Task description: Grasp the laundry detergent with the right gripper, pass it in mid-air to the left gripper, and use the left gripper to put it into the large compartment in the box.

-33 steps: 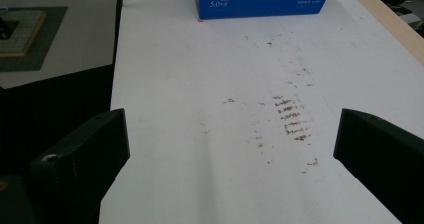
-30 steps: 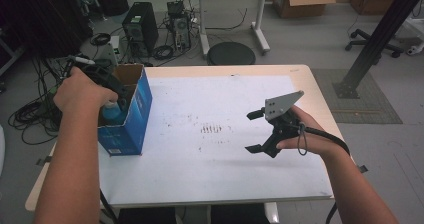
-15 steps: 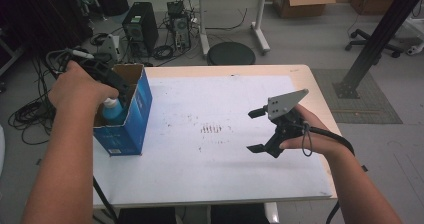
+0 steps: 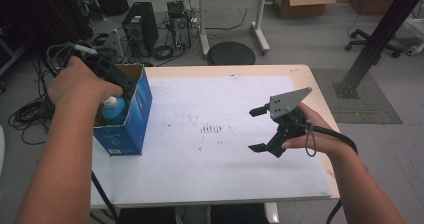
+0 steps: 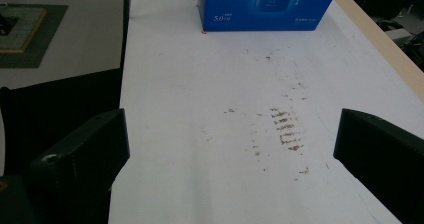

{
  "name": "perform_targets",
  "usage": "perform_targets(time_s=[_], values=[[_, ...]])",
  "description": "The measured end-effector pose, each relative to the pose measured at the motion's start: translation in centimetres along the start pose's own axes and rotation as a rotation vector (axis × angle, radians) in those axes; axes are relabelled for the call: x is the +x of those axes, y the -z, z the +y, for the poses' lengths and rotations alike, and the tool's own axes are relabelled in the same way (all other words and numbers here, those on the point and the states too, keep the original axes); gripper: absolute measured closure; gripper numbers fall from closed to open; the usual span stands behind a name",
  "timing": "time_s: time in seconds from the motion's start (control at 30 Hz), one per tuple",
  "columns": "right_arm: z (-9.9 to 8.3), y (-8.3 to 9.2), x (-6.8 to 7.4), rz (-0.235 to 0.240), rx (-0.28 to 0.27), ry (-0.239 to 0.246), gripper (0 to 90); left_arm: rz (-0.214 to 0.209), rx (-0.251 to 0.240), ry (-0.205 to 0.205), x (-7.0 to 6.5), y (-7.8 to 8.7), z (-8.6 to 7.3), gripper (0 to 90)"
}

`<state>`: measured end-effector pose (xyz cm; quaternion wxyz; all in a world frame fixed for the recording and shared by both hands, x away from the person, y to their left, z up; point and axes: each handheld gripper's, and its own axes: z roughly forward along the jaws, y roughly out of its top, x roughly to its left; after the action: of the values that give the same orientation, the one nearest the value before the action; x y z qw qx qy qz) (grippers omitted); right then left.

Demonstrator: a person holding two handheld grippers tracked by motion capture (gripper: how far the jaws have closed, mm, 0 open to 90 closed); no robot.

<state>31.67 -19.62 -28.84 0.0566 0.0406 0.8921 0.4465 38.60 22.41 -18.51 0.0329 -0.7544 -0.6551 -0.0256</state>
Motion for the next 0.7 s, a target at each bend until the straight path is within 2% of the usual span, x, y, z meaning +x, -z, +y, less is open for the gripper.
perform_targets(time_s=[0.23,0.43,0.57,0.7], values=[[0.2,0.5,0.2,-0.003,0.002,0.005,1.4,0.005,-0.003,-0.012,-0.9,0.7,-0.1,2.4],[0.3,1.1,0.2,-0.011,0.008,0.009,1.4,0.013,-0.008,-0.048,-2.0,1.2,-0.2,0.2],[0.6,1.7,0.0,-0.016,0.019,0.013,1.4,0.007,-0.012,-0.129,-3.7,1.6,-0.4,0.2],[0.9,2.1,-0.2,-0.022,0.038,0.015,1.4,0.011,-0.024,-0.243,-6.1,2.0,-0.6,0.2]])
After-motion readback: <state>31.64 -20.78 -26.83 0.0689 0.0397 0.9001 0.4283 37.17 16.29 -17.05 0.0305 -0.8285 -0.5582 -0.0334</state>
